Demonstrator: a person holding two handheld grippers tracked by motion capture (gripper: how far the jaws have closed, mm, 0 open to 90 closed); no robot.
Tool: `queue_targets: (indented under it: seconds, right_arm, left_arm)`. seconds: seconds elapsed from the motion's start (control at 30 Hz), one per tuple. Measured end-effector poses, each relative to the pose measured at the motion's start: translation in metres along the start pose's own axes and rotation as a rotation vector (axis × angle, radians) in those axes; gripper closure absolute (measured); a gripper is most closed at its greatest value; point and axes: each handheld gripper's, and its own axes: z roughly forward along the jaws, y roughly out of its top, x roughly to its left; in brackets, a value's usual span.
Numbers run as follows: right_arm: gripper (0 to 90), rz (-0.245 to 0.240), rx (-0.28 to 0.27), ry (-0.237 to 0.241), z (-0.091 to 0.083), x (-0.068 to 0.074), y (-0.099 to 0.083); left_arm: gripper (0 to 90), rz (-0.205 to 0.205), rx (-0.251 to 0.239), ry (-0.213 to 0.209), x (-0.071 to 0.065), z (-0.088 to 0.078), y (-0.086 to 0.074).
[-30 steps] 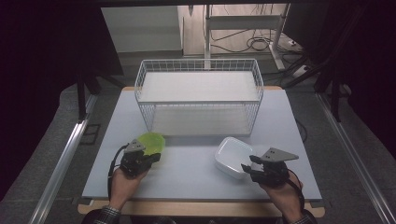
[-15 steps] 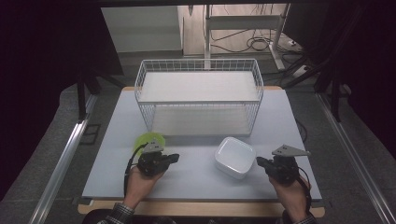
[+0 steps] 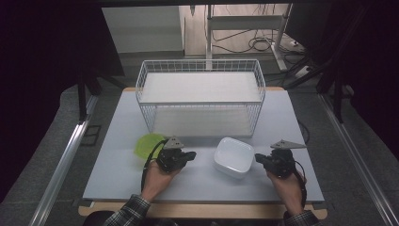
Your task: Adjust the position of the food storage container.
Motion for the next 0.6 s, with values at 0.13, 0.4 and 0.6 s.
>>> queue_targets:
  seconds: [0.13, 0.4, 0.6]
  right_arm:
    - [88.6, -0.017, 0.008, 0.009, 0.009, 0.003, 0.005]
    - [88.5, -0.053, 0.018, 0.036, 0.026, 0.014, 0.016]
    - [88.5, -0.081, 0.021, 0.069, 0.040, 0.027, 0.024]
  left_arm:
    - [88.5, 0.003, 0.006, 0.005, 0.001, 0.004, 0.002]
    - [88.5, -0.010, 0.015, 0.022, 0.002, 0.008, 0.002]
    - [88.4, -0.015, 0.036, 0.053, 0.005, 0.008, 0.000]
